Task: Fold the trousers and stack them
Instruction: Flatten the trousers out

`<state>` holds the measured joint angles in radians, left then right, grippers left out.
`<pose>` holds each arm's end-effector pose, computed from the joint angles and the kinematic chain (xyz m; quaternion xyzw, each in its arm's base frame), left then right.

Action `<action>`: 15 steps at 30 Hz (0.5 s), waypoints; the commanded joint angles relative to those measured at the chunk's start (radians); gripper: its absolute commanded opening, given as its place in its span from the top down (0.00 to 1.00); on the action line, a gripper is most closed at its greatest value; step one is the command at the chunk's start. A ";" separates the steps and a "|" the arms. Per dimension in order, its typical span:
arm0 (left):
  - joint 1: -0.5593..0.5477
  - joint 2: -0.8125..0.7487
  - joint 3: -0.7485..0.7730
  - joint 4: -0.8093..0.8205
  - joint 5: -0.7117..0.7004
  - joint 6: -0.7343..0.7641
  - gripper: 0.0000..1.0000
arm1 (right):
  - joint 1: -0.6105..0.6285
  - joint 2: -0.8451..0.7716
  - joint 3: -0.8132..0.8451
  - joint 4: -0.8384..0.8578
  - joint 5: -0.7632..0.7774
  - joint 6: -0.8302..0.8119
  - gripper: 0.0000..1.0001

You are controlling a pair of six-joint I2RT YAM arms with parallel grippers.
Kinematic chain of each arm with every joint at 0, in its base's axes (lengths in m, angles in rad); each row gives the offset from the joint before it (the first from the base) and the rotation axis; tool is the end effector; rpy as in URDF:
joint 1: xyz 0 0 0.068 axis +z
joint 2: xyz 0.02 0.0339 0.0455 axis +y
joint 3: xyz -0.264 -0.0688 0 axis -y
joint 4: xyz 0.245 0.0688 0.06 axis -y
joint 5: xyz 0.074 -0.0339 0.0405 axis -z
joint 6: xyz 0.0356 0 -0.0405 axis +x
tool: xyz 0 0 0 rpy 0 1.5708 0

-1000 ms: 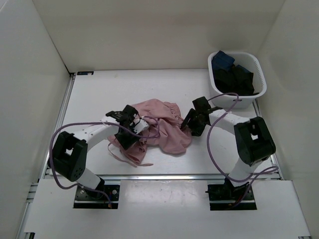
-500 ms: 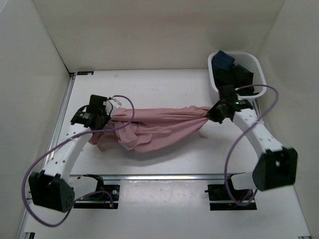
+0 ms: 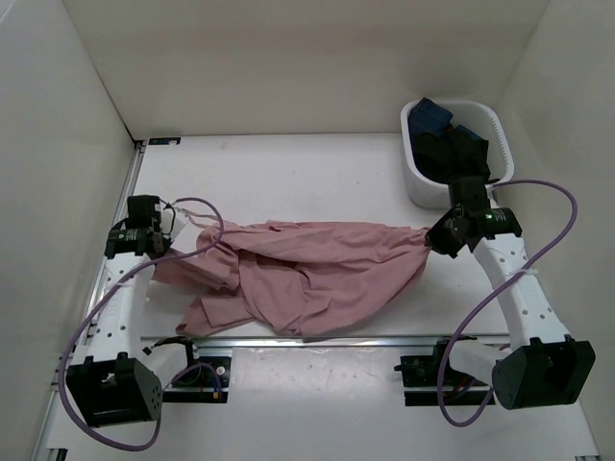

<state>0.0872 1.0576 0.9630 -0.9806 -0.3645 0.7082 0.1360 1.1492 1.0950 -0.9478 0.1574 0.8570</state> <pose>0.1891 0.0293 0.2857 0.2490 0.9214 0.2554 0.1543 0.2174 0.0241 0.3091 0.3582 0.8876 0.0669 0.2819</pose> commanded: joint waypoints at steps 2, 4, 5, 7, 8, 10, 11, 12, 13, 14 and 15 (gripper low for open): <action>0.081 -0.060 -0.012 -0.118 -0.014 0.121 0.86 | -0.024 -0.055 0.005 -0.036 0.087 -0.015 1.00; 0.130 -0.125 -0.143 -0.014 -0.114 0.175 0.86 | -0.042 -0.066 -0.013 -0.051 0.100 -0.024 1.00; 0.150 -0.146 -0.186 0.062 -0.152 0.212 0.86 | -0.064 -0.078 -0.026 -0.051 0.100 -0.024 1.00; 0.200 -0.134 -0.218 0.178 -0.177 0.280 0.86 | -0.085 -0.092 -0.066 -0.036 0.082 -0.035 1.00; 0.200 -0.098 -0.183 0.201 -0.177 0.266 0.86 | -0.085 -0.104 -0.075 -0.036 0.065 -0.035 1.00; 0.200 0.058 0.010 0.201 -0.118 0.125 0.86 | -0.085 -0.105 -0.095 -0.025 0.065 -0.044 1.00; 0.200 0.112 0.084 0.201 -0.099 0.075 0.86 | -0.085 -0.105 -0.095 -0.025 0.065 -0.044 1.00; 0.200 0.166 0.161 0.191 -0.076 -0.012 0.86 | -0.085 -0.095 -0.106 -0.025 0.065 -0.044 1.00; 0.200 0.268 0.312 0.181 -0.021 -0.051 0.86 | -0.085 -0.095 -0.119 -0.016 0.065 -0.044 1.00; 0.200 0.315 0.383 0.168 0.014 -0.081 0.83 | -0.094 -0.095 -0.119 -0.016 0.065 -0.044 1.00; 0.200 0.361 0.449 0.149 0.047 -0.104 0.77 | -0.095 -0.095 -0.136 -0.005 0.065 -0.044 1.00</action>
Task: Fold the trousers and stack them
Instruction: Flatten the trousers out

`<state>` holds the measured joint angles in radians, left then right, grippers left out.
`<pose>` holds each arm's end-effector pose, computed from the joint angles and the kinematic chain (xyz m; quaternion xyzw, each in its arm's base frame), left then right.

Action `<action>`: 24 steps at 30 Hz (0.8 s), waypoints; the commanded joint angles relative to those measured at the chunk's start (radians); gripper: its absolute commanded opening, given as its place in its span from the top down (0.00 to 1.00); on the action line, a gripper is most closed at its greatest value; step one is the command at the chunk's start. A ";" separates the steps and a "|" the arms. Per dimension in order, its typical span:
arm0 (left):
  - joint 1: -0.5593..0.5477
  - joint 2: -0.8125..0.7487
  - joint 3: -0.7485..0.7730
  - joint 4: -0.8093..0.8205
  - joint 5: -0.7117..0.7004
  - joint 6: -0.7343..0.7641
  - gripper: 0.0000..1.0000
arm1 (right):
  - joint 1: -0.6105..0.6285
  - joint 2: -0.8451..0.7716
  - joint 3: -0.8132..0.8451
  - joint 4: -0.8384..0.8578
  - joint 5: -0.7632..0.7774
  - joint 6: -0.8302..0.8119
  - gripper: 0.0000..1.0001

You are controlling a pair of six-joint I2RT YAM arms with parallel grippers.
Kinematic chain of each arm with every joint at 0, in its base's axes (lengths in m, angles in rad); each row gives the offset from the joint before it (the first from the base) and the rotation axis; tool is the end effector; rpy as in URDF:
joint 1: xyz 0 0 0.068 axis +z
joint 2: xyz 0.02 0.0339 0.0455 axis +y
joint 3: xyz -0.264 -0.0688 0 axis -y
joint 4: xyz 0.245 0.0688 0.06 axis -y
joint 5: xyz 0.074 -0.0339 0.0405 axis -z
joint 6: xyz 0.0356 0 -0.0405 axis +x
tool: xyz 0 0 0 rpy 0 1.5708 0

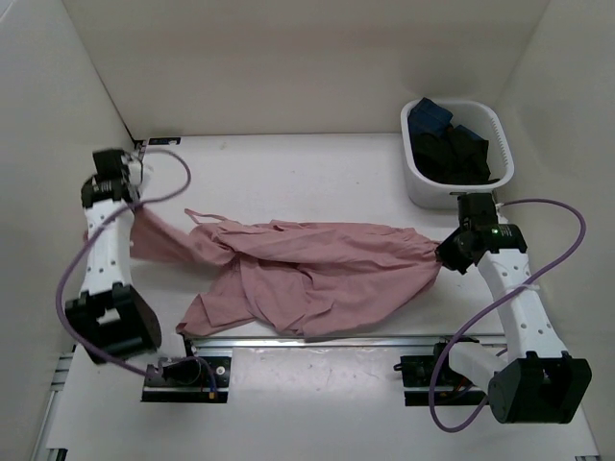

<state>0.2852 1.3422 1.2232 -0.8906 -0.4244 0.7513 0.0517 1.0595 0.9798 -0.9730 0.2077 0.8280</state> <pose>0.2523 0.0892 0.3110 0.1602 0.9274 0.3099 0.1349 0.1938 0.0027 0.2895 0.3885 0.8799 0.0178 0.2732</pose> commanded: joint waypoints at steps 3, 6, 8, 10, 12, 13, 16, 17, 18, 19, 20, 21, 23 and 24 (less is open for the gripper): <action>-0.040 0.239 0.372 -0.027 0.102 -0.207 0.16 | -0.010 -0.006 -0.052 0.046 -0.025 -0.015 1.00; -0.077 0.253 0.433 -0.128 0.129 -0.228 0.01 | -0.010 -0.006 -0.064 0.046 -0.037 -0.015 1.00; -0.113 0.168 0.382 -0.128 0.282 -0.154 0.00 | -0.010 -0.015 -0.090 0.056 -0.037 -0.015 1.00; -0.168 0.007 0.233 -0.148 0.358 -0.084 0.00 | -0.010 -0.015 -0.104 0.065 -0.037 -0.015 1.00; -0.313 -0.134 0.038 -0.188 0.392 0.011 0.00 | -0.010 -0.015 -0.113 0.065 -0.037 -0.015 1.00; -0.369 -0.170 -0.028 -0.209 0.392 0.026 0.00 | -0.010 -0.001 -0.113 0.075 -0.037 -0.015 1.00; -0.573 -0.229 -0.227 -0.251 0.342 -0.015 0.00 | -0.010 0.026 -0.113 0.085 -0.037 -0.015 1.00; -0.618 -0.229 -0.258 -0.251 0.328 -0.056 0.00 | -0.010 0.039 -0.122 0.085 -0.047 -0.015 1.00; -0.689 -0.209 -0.296 -0.251 0.317 -0.075 0.00 | -0.010 0.039 -0.122 0.085 -0.047 -0.015 1.00; -0.719 -0.193 -0.307 -0.229 0.317 -0.090 0.00 | -0.010 0.051 -0.122 0.095 -0.047 -0.015 1.00; -0.739 -0.175 -0.307 -0.210 0.317 -0.102 0.00 | -0.010 0.051 -0.122 0.096 -0.047 -0.015 1.00; -0.751 -0.152 -0.307 -0.171 0.317 -0.122 0.00 | -0.010 0.060 -0.122 0.096 -0.047 -0.015 1.00; -0.762 -0.066 -0.292 -0.147 0.326 -0.131 0.00 | -0.010 0.060 -0.122 0.106 -0.047 -0.015 1.00; -0.773 -0.040 -0.292 -0.136 0.341 -0.132 0.00 | -0.010 0.060 -0.131 0.106 -0.047 -0.015 1.00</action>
<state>-0.4683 1.2613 0.9123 -1.0904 -0.0971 0.6594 0.0460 1.1202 0.8669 -0.8944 0.1722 0.8257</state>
